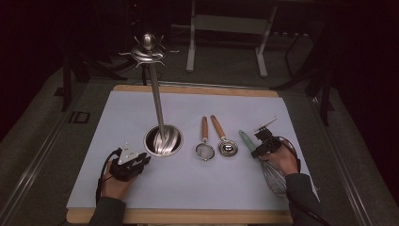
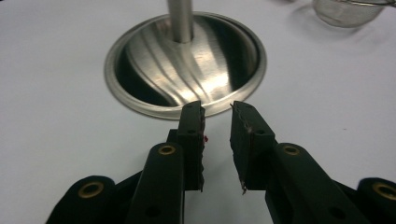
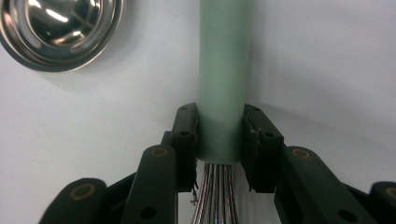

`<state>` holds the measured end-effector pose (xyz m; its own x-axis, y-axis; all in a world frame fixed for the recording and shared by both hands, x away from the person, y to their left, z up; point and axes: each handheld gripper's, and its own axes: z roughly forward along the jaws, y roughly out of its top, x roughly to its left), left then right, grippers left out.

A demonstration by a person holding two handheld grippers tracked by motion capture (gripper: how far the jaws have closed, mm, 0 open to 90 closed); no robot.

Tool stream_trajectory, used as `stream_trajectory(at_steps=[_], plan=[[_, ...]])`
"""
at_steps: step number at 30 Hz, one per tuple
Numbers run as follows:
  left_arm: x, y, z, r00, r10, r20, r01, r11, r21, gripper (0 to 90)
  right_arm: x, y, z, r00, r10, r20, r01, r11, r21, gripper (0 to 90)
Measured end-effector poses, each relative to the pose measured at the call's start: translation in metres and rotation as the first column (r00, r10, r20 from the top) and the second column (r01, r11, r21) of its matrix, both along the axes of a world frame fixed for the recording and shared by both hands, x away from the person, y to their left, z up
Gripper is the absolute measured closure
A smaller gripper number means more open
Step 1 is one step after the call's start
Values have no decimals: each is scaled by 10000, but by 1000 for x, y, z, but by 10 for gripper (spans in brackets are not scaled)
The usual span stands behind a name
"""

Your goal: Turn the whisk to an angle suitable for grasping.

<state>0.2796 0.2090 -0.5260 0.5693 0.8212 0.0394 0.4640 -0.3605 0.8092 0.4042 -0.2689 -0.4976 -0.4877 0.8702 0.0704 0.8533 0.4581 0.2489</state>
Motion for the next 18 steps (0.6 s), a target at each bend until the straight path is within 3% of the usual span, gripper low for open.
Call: stream_trajectory(at_steps=[1,7,17,18], plan=[[0,1,0,10000,68,30,-69,10000,54,730,1,4,1,10000,70,21,-70,9997,-249,689],[4,8,-3,9985,532,127,-533,9986,64,684,-1,9,2,9996,123,248,-124,9999,30,690],[8,18,-8,9951,973,-156,-973,9953,23,645,-5,13,16,9953,424,867,-473,9973,555,690],[10,18,-11,9947,979,-317,-977,9952,71,645,-5,14,17,9944,511,924,-570,9964,622,690]])
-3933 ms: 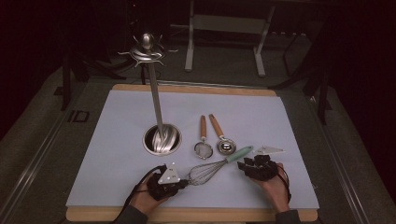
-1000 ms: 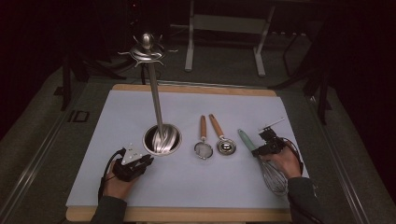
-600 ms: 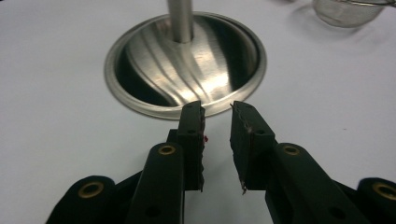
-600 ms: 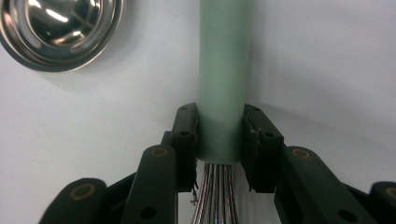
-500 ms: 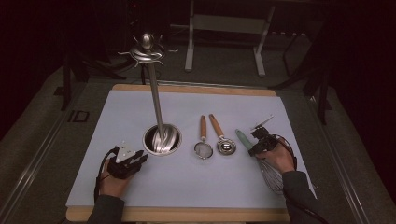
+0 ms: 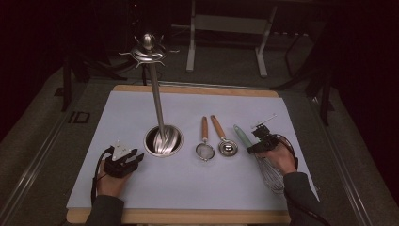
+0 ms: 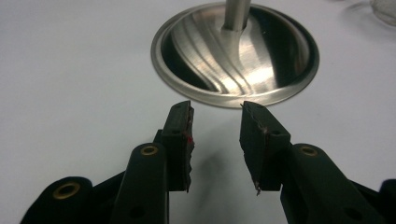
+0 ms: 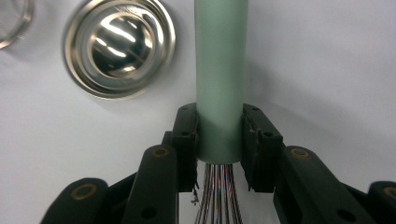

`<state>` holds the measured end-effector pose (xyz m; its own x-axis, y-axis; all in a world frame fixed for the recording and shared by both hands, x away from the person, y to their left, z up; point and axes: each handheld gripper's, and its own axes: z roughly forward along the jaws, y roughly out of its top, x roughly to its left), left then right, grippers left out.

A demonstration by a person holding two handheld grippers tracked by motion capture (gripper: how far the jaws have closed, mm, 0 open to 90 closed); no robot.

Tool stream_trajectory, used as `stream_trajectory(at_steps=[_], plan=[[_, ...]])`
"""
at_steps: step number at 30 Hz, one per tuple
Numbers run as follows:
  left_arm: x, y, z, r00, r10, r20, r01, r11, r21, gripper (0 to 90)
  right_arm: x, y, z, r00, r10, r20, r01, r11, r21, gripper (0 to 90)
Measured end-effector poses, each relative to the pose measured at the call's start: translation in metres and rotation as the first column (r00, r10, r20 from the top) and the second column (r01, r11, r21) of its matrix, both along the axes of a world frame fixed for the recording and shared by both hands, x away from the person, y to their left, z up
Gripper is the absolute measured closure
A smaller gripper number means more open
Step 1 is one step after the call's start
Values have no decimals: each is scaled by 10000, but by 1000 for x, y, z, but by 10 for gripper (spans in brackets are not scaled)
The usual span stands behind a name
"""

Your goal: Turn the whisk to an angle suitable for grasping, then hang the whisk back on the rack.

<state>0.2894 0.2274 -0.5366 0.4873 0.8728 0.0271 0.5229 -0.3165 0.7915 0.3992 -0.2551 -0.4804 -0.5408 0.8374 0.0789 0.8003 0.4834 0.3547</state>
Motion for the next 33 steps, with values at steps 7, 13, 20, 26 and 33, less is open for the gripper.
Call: stream_trajectory(at_steps=[7,13,20,26,33], plan=[[2,-1,-4,9998,119,-183,-117,9999,96,630,-1,8,11,9992,221,324,-234,9989,408,690],[2,-3,-5,9998,100,-183,-93,9993,359,612,-4,14,16,9978,432,500,-461,9972,583,690],[1,-7,-6,9998,64,-169,-52,9974,721,612,-7,19,22,9955,453,838,-511,9964,679,690],[1,-7,-6,9998,136,-136,-126,9974,714,606,-11,23,33,9917,625,1122,-724,9936,862,690],[1,-5,-6,9998,186,-71,-182,9983,555,605,-16,28,40,9816,1000,1624,-1191,9865,1124,690]])
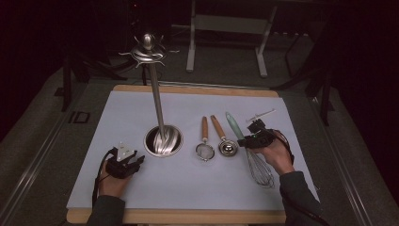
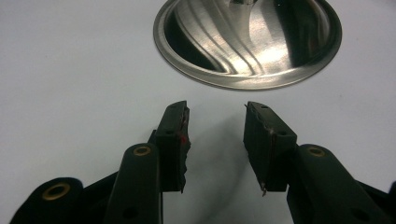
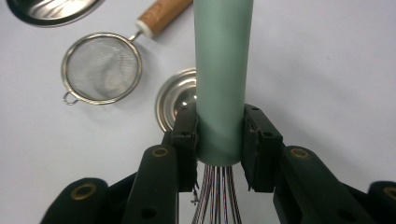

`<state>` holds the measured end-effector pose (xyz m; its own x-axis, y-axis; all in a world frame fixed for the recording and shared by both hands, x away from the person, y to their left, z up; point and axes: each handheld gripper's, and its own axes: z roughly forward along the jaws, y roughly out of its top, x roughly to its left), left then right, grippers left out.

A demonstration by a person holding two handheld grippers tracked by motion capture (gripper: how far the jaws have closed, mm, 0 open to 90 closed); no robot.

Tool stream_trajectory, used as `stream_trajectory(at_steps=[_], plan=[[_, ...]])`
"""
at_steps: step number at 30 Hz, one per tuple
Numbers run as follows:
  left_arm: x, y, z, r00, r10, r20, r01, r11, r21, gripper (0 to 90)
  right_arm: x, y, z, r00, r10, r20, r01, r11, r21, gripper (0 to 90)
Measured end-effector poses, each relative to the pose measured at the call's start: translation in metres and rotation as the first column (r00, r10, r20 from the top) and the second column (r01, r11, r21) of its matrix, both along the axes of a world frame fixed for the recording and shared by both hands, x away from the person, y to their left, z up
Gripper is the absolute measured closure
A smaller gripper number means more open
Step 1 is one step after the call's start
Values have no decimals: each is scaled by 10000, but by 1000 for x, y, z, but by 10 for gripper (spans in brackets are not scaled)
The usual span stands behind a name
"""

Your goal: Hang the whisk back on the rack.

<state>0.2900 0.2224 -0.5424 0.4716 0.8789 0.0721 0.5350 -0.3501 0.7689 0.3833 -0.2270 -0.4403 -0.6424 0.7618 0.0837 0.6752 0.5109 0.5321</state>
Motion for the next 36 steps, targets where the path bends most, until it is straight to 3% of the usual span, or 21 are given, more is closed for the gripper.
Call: stream_trajectory(at_steps=[7,20,36], plan=[[0,2,0,10000,12,39,-11,9998,-206,605,-3,4,4,9995,95,314,-97,9999,48,690],[-1,3,0,10000,62,71,-60,9994,-346,604,-10,16,18,9917,943,872,-969,9949,262,690],[-1,4,1,9999,23,102,-19,9995,-316,605,-28,34,36,9654,1794,1892,-1896,9812,370,690]])
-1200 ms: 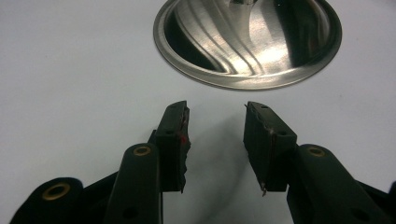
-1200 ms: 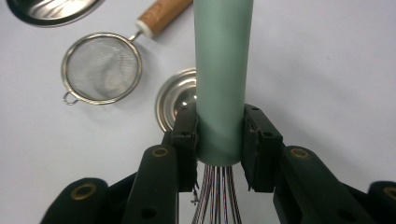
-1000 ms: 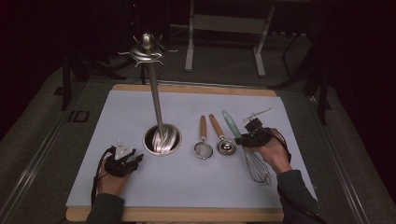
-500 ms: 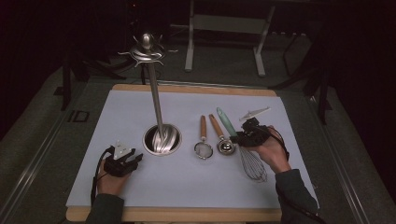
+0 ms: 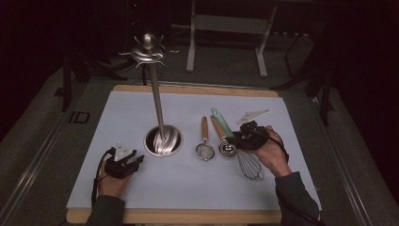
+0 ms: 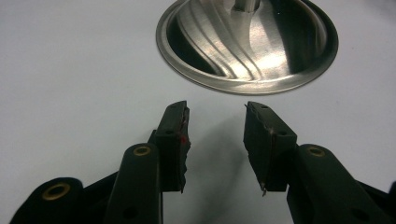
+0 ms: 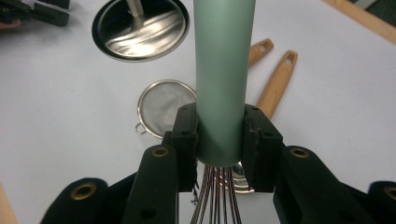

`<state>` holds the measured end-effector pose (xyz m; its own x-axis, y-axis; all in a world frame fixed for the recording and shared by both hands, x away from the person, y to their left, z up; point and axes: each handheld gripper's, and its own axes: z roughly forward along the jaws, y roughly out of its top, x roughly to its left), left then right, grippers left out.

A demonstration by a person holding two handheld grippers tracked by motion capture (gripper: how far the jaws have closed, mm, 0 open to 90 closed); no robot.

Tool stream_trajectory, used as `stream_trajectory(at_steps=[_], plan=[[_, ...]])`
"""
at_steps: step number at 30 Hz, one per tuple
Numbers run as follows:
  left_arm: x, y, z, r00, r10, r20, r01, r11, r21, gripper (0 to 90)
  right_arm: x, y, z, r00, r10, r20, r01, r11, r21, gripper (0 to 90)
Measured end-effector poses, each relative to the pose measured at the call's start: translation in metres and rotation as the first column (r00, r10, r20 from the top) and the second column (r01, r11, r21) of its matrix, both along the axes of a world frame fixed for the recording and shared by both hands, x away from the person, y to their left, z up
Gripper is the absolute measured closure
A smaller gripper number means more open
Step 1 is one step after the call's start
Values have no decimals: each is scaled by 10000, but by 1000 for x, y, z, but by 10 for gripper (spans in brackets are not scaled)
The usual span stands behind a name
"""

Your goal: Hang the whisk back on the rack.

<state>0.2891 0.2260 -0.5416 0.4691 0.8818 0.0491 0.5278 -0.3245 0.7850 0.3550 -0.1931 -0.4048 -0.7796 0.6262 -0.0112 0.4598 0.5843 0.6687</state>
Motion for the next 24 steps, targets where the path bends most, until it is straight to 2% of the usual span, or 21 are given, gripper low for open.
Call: stream_trajectory(at_steps=[8,14,24], plan=[[0,1,0,10000,-1,-6,1,10000,-80,605,-5,7,6,9996,168,242,-172,9997,167,690],[0,1,0,10000,2,8,-2,10000,-66,605,-7,12,7,9994,213,259,-219,9994,268,690],[0,1,0,10000,19,7,-19,10000,-89,605,-11,20,18,9952,529,825,-553,9981,278,691]])
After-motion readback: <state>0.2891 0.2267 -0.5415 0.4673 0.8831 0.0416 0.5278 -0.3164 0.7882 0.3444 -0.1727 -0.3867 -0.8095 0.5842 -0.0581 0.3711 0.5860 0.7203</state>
